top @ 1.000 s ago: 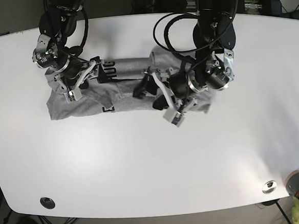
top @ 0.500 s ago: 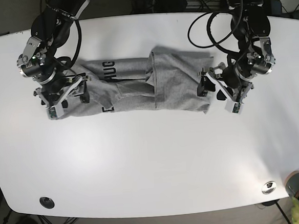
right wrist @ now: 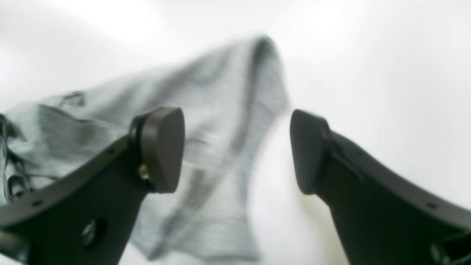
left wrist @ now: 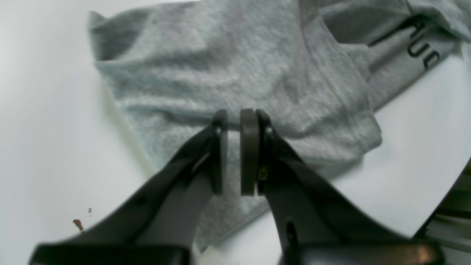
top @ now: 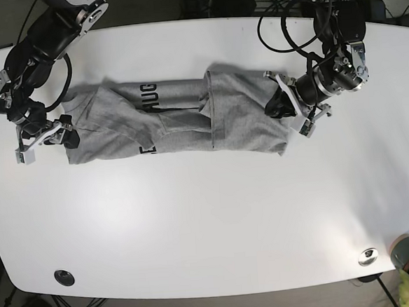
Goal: Fold the T-shirt properly
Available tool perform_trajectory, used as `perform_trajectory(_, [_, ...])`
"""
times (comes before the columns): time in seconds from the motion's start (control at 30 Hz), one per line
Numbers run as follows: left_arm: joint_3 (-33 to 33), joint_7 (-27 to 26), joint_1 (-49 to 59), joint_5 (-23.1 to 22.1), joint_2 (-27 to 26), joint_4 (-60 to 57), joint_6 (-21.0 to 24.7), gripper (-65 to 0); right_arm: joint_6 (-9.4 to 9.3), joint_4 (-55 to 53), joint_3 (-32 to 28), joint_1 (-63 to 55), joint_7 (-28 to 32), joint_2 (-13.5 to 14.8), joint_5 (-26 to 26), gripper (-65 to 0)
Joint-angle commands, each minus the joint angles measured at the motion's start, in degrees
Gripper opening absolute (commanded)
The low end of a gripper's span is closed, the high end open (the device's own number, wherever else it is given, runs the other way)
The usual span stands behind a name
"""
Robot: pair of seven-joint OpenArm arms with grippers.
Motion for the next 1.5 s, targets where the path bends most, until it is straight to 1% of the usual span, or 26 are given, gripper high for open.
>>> perform_trajectory(0.0, [-0.06, -2.32, -0.41, -1.11, -0.39, 0.11, -0.81, -60.8, 0.06, -4.27, 1.21, 1.30, 0.84, 3.71, 0.85, -21.9])
perform_trajectory(0.03, [-0.06, -2.58, -0.41, -1.11, -0.39, 0.02, -0.81, -61.0, 0.06, -5.59, 1.21, 1.38, 1.01, 4.23, 0.85, -21.9])
perform_trajectory(0.1, [-0.06, -3.29, -0.41, -1.28, -1.00, 0.29, -0.98, -61.1, 0.06, -7.26, 1.21, 1.38, 1.89, 4.41, 0.85, -21.9])
perform_trajectory(0.2, [-0.06, -4.25, -0.41, -1.55, -2.41, 0.46, -3.05, -61.1, 0.06, -8.85, 1.21, 1.03, 3.21, 4.23, 0.85, -21.9])
perform_trajectory(0.27, [-0.23, -4.60, -0.41, -1.46, -2.58, 0.20, -3.05, -61.1, 0.06, -9.55, 1.13, 0.06, 3.48, 4.06, 0.85, -21.9])
perform_trajectory(0.37, [-3.05, -4.43, -0.41, -1.37, -2.50, 0.20, -3.05, -61.1, 0.06, -9.64, 0.95, -0.73, 3.39, 2.21, 1.20, -21.9])
perform_trajectory(0.43, [-4.37, -4.43, -0.41, -1.11, -2.41, -0.06, -3.05, -61.1, 0.06, -9.64, 0.07, -1.25, 3.12, 1.42, 2.43, -21.9])
perform_trajectory(0.53, [-4.72, -4.43, -0.76, -1.11, -2.41, -1.47, -3.05, -61.0, 0.06, -9.55, -4.24, -2.48, 3.30, 0.98, 5.59, -22.2])
perform_trajectory(0.57, [-4.72, -4.52, -0.76, -1.11, -2.41, -2.00, -3.05, -61.0, 0.06, -9.55, -5.91, -2.92, 3.30, 0.37, 7.61, -22.4])
perform_trajectory(0.67, [-4.81, -4.52, -0.76, -1.11, -2.50, -3.67, -3.05, -60.8, 0.06, -9.55, -6.87, -4.24, 3.39, -0.16, 10.87, -22.7])
perform_trajectory(0.73, [-4.63, -4.60, -0.85, -1.11, -2.50, -5.25, -3.05, -60.8, 0.06, -9.55, -6.96, -4.33, 3.39, -0.43, 10.87, -22.7])
perform_trajectory(0.8, [-4.54, -4.60, -0.85, -1.11, -2.50, -6.48, -3.05, -60.8, 0.06, -9.55, -7.05, -4.42, 3.39, -1.31, 10.78, -22.7])
perform_trajectory(0.93, [-4.45, -4.60, -0.93, -1.02, -2.50, -9.21, -3.05, -60.8, 0.06, -9.55, -7.05, -4.51, 3.83, -1.48, 10.69, -23.8])
perform_trajectory(0.97, [-4.45, -4.60, -0.93, -1.02, -2.41, -9.56, -3.05, -60.8, 0.06, -9.55, -7.05, -4.51, 4.27, -1.48, 10.69, -25.7])
perform_trajectory(1.0, [-4.45, -4.69, -0.93, -1.02, -2.41, -10.00, -3.05, -60.8, 0.06, -9.55, -7.05, -4.51, 4.71, -1.48, 10.69, -29.8])
perform_trajectory(1.07, [-4.45, -4.69, -0.93, -1.02, -2.41, -10.44, -3.05, -60.7, 0.06, -9.55, -7.05, -4.59, 5.32, -1.31, 10.69, -43.1])
perform_trajectory(1.1, [-4.45, -4.69, -0.93, -1.02, -2.41, -10.61, -3.05, -60.7, 0.06, -9.55, -7.05, -4.68, 5.50, -0.95, 10.69, -48.5])
perform_trajectory(1.17, [-4.37, -4.69, -1.20, -1.02, -2.32, -11.32, -3.05, -60.7, 0.06, -9.55, -7.14, -4.51, 5.50, -0.34, 10.69, -61.4])
perform_trajectory(1.2, [-4.28, -4.69, -1.81, -1.02, -2.32, -11.58, -3.05, -60.7, 0.06, -9.55, -7.14, -4.51, 5.50, -0.34, 10.69, -65.0])
perform_trajectory(1.33, [-2.08, -4.69, -2.96, -1.02, -2.32, -13.16, -3.05, -60.7, 0.06, -9.46, -7.14, -4.51, 5.50, -0.16, 10.69, -65.0])
perform_trajectory(1.4, [-1.55, -4.69, -3.66, -1.02, -2.32, -14.31, -3.05, -60.7, 0.06, -7.35, -7.14, -4.77, 5.50, 0.54, 10.69, -65.0])
perform_trajectory(1.47, [-1.47, -4.69, -4.01, -1.02, -1.62, -15.01, -3.05, -60.7, 0.06, -4.36, -7.14, -5.65, 5.41, 0.63, 10.69, -65.0])
